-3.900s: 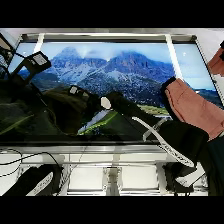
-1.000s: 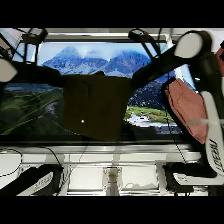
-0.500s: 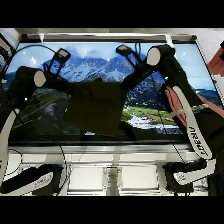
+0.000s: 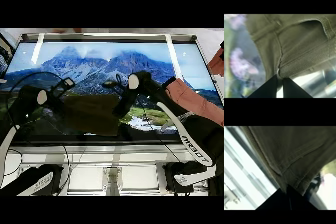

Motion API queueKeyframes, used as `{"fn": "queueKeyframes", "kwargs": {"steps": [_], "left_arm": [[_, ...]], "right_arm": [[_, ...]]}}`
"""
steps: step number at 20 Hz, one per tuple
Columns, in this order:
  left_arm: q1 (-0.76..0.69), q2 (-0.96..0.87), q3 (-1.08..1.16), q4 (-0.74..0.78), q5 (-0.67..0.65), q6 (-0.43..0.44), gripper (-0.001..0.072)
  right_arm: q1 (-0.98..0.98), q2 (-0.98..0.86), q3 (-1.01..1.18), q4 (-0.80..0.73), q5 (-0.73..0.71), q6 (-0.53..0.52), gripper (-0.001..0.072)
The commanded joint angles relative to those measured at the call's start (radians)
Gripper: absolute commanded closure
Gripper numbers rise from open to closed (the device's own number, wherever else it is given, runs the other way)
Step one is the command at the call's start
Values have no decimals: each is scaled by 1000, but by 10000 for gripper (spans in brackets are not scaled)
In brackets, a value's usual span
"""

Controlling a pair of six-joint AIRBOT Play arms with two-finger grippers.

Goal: Fold the clothes and pants, and hang the long-sleeved shirts on hangers.

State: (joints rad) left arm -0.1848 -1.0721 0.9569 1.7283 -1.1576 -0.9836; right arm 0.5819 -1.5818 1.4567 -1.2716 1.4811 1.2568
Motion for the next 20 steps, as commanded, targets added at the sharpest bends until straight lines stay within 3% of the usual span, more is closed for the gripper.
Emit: {"fn": "queueKeyframes", "kwargs": {"steps": [1, 6, 7, 14, 16, 17, 18, 19, 20], "left_arm": [[0, 13, -53, -58, -86, 76, 654], [0, 13, -55, -62, -154, 76, 641], [0, 13, -55, -62, -172, 76, 574], [0, 13, -55, -60, -259, 76, 499], [0, 21, -55, -53, -262, 76, 499], [2, 26, -55, -39, -261, 76, 496], [8, 30, -55, -26, -261, 76, 493], [23, 31, -55, -23, -259, 74, 493], [47, 31, -55, -24, -249, 54, 492]], "right_arm": [[45, 3, -99, 80, -36, 10, 694], [101, 3, -138, 159, -56, 10, 693], [102, 3, -138, 180, -52, 10, 672], [93, 7, -133, 330, 100, -24, 325], [75, 28, -129, 337, 93, -53, 249], [51, 45, -129, 343, 89, -85, 143], [17, 62, -129, 361, 86, -122, 88], [-22, 74, -129, 381, 70, -149, 85], [-69, 82, -130, 401, 39, -161, 30]]}}
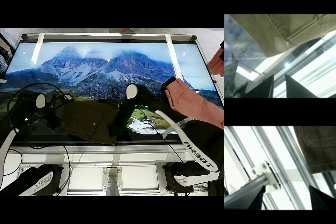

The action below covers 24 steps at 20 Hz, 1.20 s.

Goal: Fold the clothes and pants, and hang the long-sleeved shirts on hangers.

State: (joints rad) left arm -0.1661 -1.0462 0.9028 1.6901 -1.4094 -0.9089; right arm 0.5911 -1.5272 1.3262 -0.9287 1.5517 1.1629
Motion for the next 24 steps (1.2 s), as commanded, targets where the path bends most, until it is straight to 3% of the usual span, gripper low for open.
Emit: {"fn": "queueKeyframes", "kwargs": {"steps": [1, 5, 8, 11, 15, 22, 23, 24], "left_arm": [[53, 5, 0, 14, 17, -53, 492], [139, 5, 0, 11, 60, -174, 325], [163, 5, 0, 6, 62, -211, 311], [163, 5, 0, 3, 62, -268, 28], [163, 5, 0, 3, 59, -275, 29], [163, 4, 0, 3, 63, -275, 29], [163, 3, 0, 3, 63, -275, 30], [163, 3, 0, 3, 63, -275, 30]], "right_arm": [[-124, 28, 0, 69, -66, -71, 17], [-278, -16, -56, 85, -288, -28, 6], [-333, -127, -66, 154, -317, -2, 5], [-331, -240, -66, 167, -333, 47, 5], [-307, -317, -65, 181, -341, 113, 5], [-217, -331, -63, 267, -406, 112, 30], [-200, -331, -63, 274, -410, 113, 46], [-183, -331, -63, 280, -413, 113, 142]]}}
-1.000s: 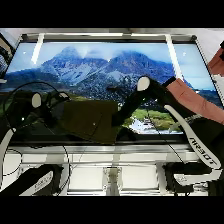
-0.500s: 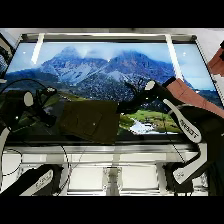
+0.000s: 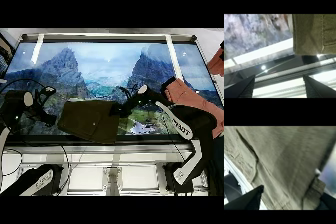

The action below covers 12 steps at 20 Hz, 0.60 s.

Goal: Fold the clothes and pants, and hang the long-sleeved shirts on hangers.

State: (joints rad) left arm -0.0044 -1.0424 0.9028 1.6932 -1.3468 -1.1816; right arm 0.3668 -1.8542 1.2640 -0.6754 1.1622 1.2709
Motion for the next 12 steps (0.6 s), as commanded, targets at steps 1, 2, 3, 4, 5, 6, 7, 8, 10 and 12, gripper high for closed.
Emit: {"fn": "queueKeyframes", "kwargs": {"steps": [1, 2, 3, 4, 5, 6, 7, 8, 10, 12], "left_arm": [[1, 0, 0, 0, 0, -2, 30], [1, 0, 0, 0, 0, -2, 30], [1, 0, 0, 0, 0, -2, 31], [1, 0, 0, 0, 0, -2, 31], [1, 0, 0, 0, 0, -2, 31], [1, 0, 0, 0, 0, -2, 31], [1, 0, 0, 0, 0, -2, 31], [1, 0, 0, 0, 0, -2, 31], [1, 0, 0, 0, 0, -2, 31], [1, 0, 0, 0, 0, -2, 31]], "right_arm": [[58, -4, 0, 29, -33, 12, 226], [72, -4, 0, 29, -44, 23, 273], [86, -4, 0, 33, -63, 23, 377], [97, -4, 0, 41, -88, 23, 544], [102, -4, 0, 59, -127, 23, 679], [103, -4, 10, 74, -157, 23, 690], [95, -3, 37, 77, -167, 23, 694], [83, -1, 76, 75, -153, 29, 694], [32, 16, 182, 58, -75, 55, 694], [-54, 51, 309, -28, 47, 116, 694]]}}
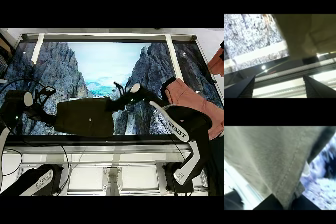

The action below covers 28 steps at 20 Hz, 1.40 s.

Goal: Fold the clothes and pants, and hang the long-sleeved shirts on hangers.

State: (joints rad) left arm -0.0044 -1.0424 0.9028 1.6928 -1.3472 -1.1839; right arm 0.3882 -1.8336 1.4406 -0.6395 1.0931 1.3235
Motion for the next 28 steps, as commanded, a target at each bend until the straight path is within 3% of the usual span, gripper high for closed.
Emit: {"fn": "queueKeyframes", "kwargs": {"steps": [1, 7, 11, 16, 23, 28], "left_arm": [[0, 0, 0, 0, 1, 0, 31], [0, 0, 0, 0, 1, 0, 31], [0, 0, 0, 0, 1, 0, 31], [0, 0, 0, 0, 1, 0, 31], [0, 0, 0, 0, 0, 1, 31], [0, 0, 0, 0, 1, 1, 31]], "right_arm": [[-123, 51, 189, -120, 179, 101, 694], [-509, 214, 399, -363, 563, 285, 694], [-801, 319, 401, -529, 645, 338, 694], [-1090, 360, 393, -620, 750, 351, 694], [-1155, 353, 312, -929, 748, 351, 694], [-1155, 321, 246, -990, 745, 351, 666]]}}
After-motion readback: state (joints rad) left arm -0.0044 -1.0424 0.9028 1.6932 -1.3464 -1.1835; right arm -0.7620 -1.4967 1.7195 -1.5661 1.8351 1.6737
